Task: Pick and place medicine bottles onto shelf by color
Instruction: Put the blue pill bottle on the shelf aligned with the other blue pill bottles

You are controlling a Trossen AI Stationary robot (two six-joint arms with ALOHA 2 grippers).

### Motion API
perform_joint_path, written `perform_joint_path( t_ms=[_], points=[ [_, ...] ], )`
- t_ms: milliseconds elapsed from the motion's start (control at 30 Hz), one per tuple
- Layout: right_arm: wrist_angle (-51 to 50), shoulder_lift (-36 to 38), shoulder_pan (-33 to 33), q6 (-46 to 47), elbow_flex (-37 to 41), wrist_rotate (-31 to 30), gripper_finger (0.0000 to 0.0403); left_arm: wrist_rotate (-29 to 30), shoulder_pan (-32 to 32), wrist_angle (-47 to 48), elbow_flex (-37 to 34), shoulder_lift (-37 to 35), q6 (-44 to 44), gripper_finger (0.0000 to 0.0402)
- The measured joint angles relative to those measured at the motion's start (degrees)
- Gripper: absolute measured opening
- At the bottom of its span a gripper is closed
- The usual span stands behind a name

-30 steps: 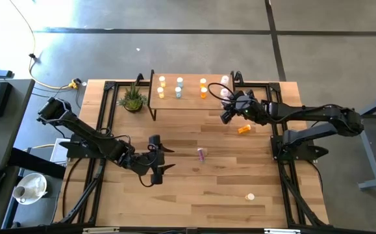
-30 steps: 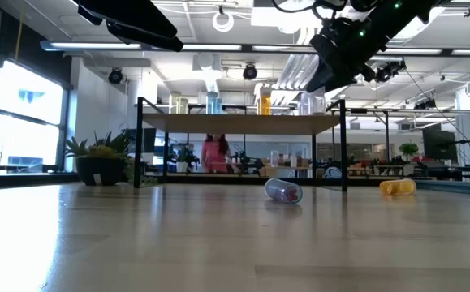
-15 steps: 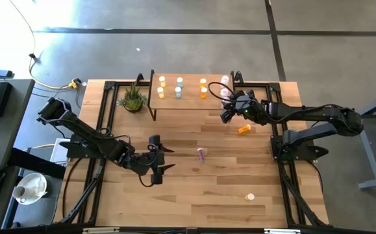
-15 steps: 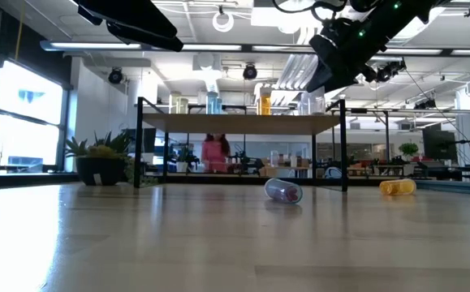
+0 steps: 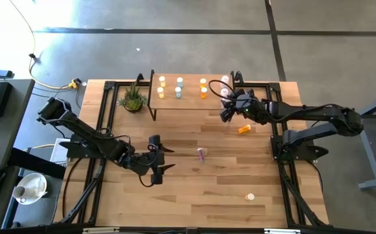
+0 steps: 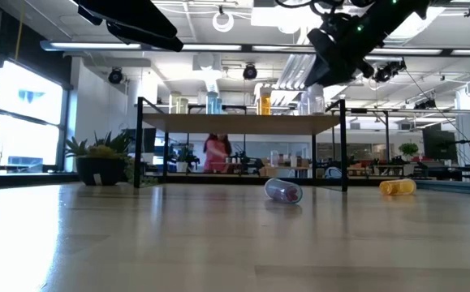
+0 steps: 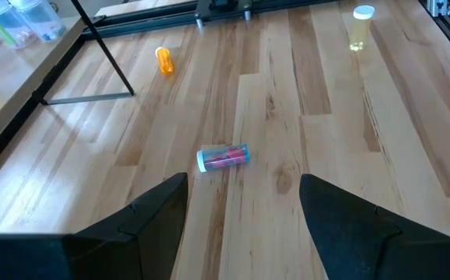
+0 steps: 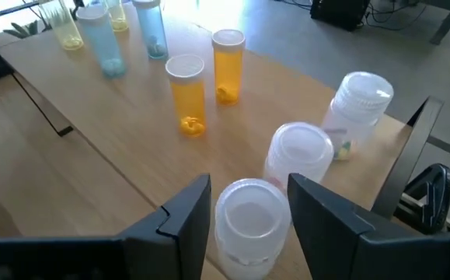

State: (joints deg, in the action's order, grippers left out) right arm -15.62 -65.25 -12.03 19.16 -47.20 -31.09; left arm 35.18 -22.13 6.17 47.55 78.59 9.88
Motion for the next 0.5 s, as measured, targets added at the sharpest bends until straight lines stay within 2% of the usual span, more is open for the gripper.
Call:
perform_joint_path(
  t_ms=[300, 500],
  points=[
    [-0.5, 0.0, 0.0, -1.6, -3.0, -1.1, 0.0163, 0.0, 0.0, 0.0, 0.0, 0.0, 0.0, 0.0239],
    [-9.7, 0.0, 0.9, 0.4, -8.7, 2.0, 0.0163, 0.0, 0.0, 0.0, 0.0, 0.0, 0.0, 0.0239]
  ],
)
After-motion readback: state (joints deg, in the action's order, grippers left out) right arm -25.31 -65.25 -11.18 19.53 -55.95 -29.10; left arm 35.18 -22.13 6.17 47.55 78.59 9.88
